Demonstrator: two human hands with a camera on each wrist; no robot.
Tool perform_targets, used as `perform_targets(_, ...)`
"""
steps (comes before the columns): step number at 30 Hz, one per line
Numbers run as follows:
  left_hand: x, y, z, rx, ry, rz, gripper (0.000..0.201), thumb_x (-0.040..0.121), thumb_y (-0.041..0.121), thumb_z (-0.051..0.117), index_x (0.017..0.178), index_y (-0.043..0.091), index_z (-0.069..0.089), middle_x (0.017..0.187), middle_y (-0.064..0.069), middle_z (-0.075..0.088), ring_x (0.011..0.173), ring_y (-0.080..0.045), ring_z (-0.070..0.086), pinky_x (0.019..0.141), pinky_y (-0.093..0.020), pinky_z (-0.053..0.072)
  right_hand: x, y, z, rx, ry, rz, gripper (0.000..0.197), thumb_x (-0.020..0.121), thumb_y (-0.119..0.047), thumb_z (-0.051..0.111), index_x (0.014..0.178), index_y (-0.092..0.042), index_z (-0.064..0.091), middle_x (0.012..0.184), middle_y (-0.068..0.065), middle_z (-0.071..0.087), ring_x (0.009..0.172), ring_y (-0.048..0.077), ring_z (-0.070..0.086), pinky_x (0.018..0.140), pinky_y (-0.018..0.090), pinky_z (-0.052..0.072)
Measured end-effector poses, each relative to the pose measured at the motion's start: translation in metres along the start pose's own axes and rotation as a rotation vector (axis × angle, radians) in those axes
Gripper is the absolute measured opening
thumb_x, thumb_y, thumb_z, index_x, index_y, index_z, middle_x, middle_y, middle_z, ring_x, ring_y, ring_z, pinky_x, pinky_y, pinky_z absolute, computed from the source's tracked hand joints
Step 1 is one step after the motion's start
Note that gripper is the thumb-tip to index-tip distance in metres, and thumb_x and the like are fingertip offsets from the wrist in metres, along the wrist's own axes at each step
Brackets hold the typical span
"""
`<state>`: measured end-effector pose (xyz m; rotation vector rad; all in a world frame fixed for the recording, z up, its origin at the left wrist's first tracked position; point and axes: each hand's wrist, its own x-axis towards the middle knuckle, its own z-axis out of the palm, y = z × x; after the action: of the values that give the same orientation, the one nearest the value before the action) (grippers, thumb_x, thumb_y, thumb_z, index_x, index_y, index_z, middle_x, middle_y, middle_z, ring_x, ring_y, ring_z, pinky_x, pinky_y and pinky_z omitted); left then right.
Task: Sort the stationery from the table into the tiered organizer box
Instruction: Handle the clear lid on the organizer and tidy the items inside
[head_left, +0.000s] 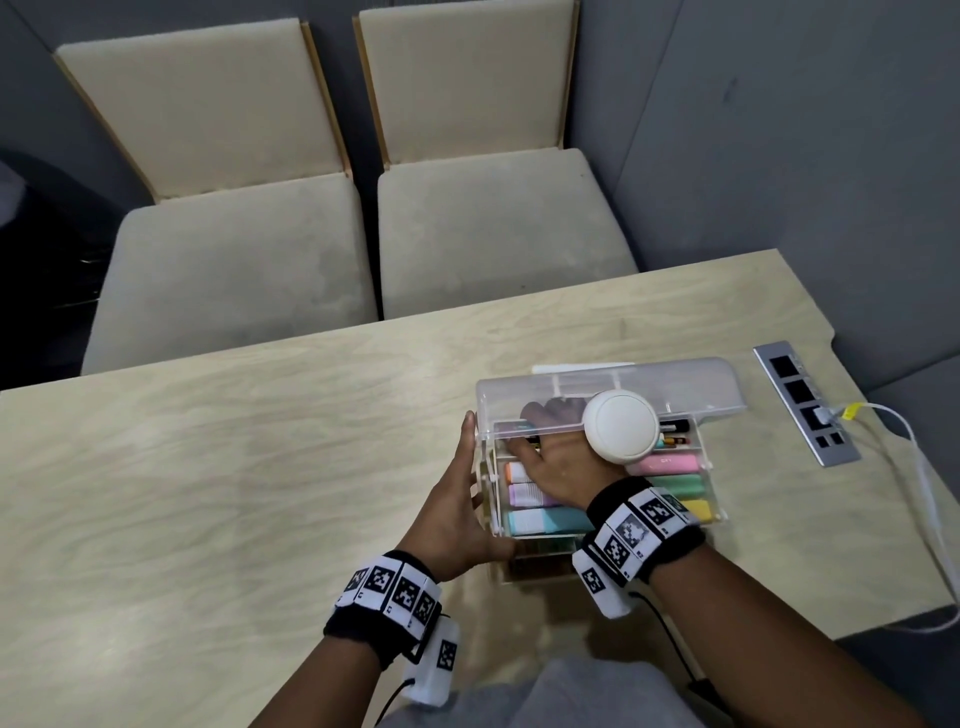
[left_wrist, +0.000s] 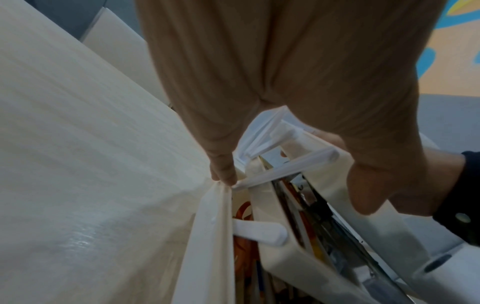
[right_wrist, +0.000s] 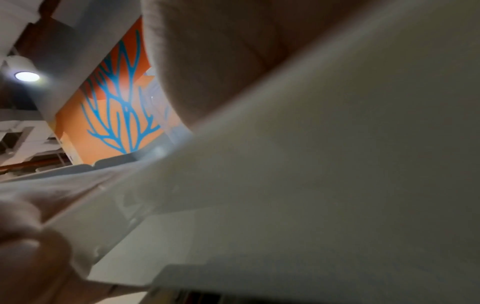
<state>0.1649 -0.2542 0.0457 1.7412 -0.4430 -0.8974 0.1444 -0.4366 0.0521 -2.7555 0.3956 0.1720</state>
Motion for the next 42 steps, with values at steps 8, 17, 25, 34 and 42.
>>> perform_targets(8, -0.003, 0.002, -0.001, -0.027, -0.011, -0.048, 0.142, 0.058, 0.020, 0.095, 0.146, 0.055, -0.011, 0.143, 0.031, 0.037, 0.125, 0.009, 0.044, 0.087, -0.010, 0.047, -0.010, 0.002, -0.007, 0.036, -0.066, -0.052, 0.067, 0.088, -0.065, 0.015, 0.122, -0.022, 0.054, 0.115, 0.005, 0.055, 0.109, 0.029, 0.047, 0.099, 0.049, 0.039)
perform_targets(17, -0.006, 0.003, 0.001, -0.034, -0.014, -0.066, 0.143, 0.057, 0.017, 0.095, 0.146, 0.056, -0.009, 0.141, 0.032, 0.039, 0.119, 0.005, 0.053, 0.089, -0.034, 0.057, -0.014, -0.002, -0.007, -0.030, -0.102, -0.113, 0.087, 0.085, -0.077, 0.004, 0.135, -0.021, 0.047, 0.129, 0.007, 0.050, 0.128, 0.033, 0.038, 0.112, 0.052, 0.028)
perform_targets(25, -0.004, -0.005, 0.007, -0.045, -0.010, -0.115, 0.141, 0.058, 0.020, 0.095, 0.147, 0.052, -0.010, 0.149, 0.015, 0.038, 0.122, 0.003, 0.052, 0.090, -0.025, 0.054, -0.061, -0.003, -0.021, -0.043, -0.162, -0.187, 0.081, 0.088, -0.076, 0.013, 0.152, -0.027, 0.024, 0.162, 0.009, 0.021, 0.151, 0.030, 0.017, 0.118, 0.049, 0.030)
perform_targets(34, -0.015, -0.007, 0.024, -0.314, -0.036, -0.518, 0.112, 0.069, 0.028, 0.086, 0.136, 0.071, 0.008, 0.127, 0.004, 0.063, 0.115, -0.027, 0.062, 0.077, -0.061, 0.056, -0.126, 0.021, -0.067, 0.081, 0.273, -0.403, 0.027, 0.095, -0.044, 0.057, 0.093, -0.020, 0.070, 0.085, 0.000, 0.063, 0.076, 0.023, 0.060, 0.066, 0.036, 0.048)
perform_targets(42, -0.011, -0.010, 0.021, -0.469, -0.016, -0.581, 0.090, 0.082, 0.009, 0.065, 0.139, 0.065, 0.024, 0.130, -0.005, 0.062, 0.106, -0.042, 0.065, 0.083, -0.066, 0.052, -0.083, 0.060, -0.072, -0.091, 0.265, -0.195, 0.060, 0.088, -0.054, 0.055, 0.142, -0.029, 0.047, 0.146, 0.005, 0.043, 0.128, 0.032, 0.041, 0.096, 0.047, 0.042)
